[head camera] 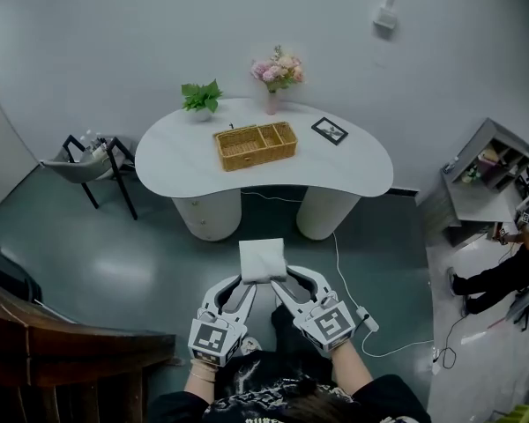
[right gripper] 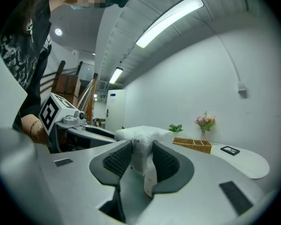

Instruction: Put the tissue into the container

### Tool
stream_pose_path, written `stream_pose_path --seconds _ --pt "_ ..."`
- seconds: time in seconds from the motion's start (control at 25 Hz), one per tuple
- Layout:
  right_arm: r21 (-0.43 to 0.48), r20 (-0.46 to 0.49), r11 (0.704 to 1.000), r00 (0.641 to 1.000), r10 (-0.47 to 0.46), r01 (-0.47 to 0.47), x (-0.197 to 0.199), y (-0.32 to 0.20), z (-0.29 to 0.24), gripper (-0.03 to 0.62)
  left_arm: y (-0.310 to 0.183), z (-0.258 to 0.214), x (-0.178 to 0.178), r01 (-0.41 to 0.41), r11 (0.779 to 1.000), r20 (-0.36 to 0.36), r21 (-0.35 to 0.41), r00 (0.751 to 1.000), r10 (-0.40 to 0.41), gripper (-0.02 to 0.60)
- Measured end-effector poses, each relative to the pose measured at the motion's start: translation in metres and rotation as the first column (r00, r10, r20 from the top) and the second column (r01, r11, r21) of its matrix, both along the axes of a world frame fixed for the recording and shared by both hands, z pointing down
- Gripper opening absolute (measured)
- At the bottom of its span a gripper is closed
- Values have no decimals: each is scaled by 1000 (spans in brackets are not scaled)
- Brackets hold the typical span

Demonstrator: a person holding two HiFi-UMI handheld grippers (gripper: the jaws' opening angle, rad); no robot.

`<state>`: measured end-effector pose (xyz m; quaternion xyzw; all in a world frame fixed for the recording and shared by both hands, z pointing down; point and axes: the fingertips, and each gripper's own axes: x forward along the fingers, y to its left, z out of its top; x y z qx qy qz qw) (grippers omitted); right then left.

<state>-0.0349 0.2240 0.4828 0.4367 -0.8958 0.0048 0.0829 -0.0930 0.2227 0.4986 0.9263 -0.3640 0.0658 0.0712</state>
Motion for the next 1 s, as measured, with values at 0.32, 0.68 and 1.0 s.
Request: stream_pose_path --seconds 0.32,0.68,1.0 --pt "2 10 997 997 -72 72 15 -61 10 158 -57 9 14 83 997 10 -1 996 -83 129" --pt "9 16 989 989 -147 147 51 -151 0 156 -142 1 51 154 988 20 1 988 -154 127" --pt "17 16 976 976 -215 215 89 -224 -4 156 -209 -1 90 231 973 24 12 973 -231 127"
